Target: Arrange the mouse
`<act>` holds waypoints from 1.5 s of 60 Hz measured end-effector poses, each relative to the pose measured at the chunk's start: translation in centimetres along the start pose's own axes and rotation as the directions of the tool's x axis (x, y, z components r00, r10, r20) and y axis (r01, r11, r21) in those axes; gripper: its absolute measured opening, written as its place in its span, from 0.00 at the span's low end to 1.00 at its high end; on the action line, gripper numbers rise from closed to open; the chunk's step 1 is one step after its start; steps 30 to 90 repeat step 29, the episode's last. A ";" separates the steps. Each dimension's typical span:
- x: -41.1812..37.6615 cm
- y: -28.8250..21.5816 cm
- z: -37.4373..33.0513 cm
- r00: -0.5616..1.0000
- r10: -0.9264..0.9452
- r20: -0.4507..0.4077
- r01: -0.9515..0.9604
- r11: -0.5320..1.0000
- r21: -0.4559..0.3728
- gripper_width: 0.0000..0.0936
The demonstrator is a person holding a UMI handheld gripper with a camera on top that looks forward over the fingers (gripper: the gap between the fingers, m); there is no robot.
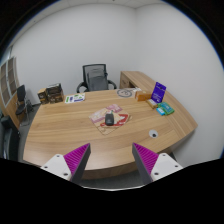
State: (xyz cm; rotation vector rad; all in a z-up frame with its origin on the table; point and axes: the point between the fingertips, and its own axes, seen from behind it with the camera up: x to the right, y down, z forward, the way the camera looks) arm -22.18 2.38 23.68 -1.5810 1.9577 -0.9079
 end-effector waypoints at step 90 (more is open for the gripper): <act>-0.3 1.7 -3.3 0.999 -0.031 0.036 0.031 0.999 0.015 0.93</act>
